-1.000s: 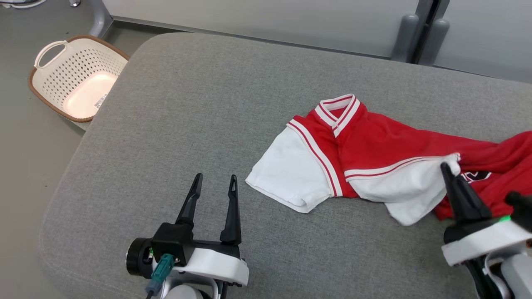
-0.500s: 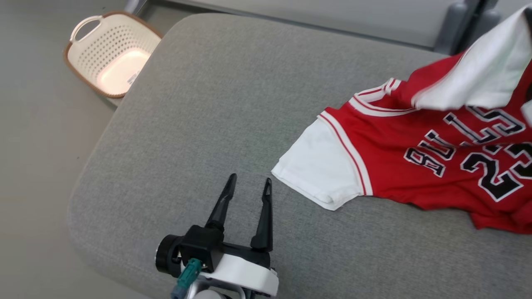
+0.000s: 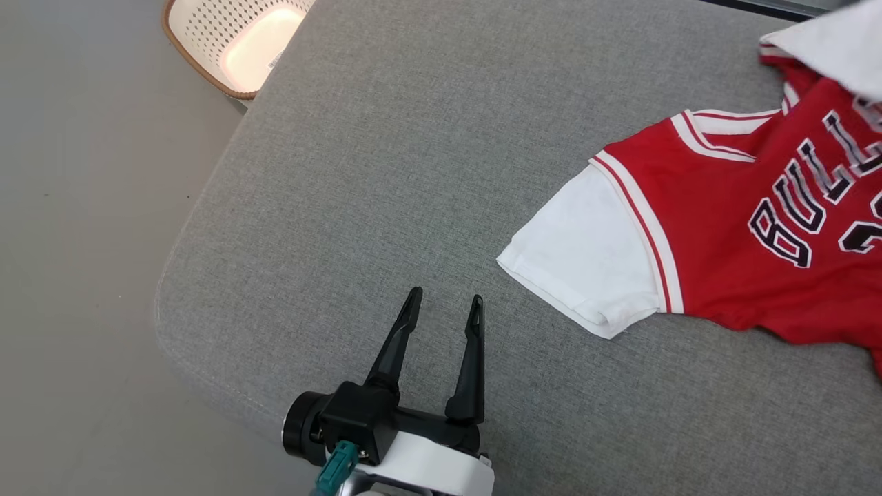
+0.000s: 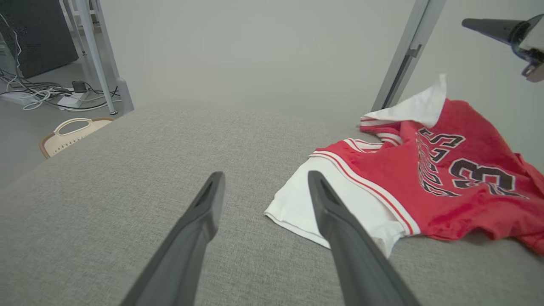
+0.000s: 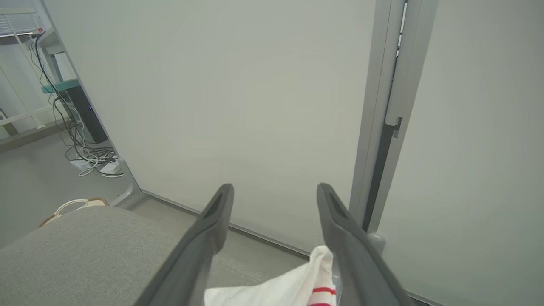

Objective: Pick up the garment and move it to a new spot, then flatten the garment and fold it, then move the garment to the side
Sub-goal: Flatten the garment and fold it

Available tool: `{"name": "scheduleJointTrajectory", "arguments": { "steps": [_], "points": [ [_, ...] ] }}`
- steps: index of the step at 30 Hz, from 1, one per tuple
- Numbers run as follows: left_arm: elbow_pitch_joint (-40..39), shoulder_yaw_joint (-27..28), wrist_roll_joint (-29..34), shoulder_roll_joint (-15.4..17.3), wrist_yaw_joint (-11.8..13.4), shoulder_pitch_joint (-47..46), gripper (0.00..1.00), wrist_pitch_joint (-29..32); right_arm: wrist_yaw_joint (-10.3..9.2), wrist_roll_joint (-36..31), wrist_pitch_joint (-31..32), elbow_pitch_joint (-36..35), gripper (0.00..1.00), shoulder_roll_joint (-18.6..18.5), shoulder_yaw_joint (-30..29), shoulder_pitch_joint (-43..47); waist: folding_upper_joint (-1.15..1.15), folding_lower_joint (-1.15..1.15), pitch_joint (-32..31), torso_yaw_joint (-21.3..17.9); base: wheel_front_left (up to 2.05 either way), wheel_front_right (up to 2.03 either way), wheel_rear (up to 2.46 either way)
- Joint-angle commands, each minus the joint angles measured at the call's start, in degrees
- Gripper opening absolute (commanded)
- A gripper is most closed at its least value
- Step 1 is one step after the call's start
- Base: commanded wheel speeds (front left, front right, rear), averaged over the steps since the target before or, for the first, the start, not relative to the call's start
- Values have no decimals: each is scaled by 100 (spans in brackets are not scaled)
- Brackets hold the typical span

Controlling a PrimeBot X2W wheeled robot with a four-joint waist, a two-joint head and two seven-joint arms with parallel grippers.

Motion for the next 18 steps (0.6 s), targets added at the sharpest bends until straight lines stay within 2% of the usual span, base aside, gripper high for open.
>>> {"name": "scheduleJointTrajectory", "arguments": {
  "steps": [1, 7, 12, 18],
  "points": [
    [-16, 31, -37, 16, 21, -58, 100, -3, 0, 41, -71, 24, 100, -9, 18, 22, 0, 0, -35, -7, 0, 0, 0],
    [192, 178, 55, 21, -106, -183, 100, -3, 0, 335, -676, 182, 100, -143, 544, 648, 0, 0, -407, -132, 0, 0, 0],
    [375, 472, 200, 18, -244, -267, 100, -3, -1, 613, -1328, -51, 100, -164, 919, 1245, 0, 0, -737, -546, 0, 0, 0],
    [609, 795, 317, 21, -440, -253, 100, -3, -1, 954, -1942, -369, 100, -84, 1048, 2033, 0, 0, -1122, -1098, 0, 0, 0]
  ]
}}
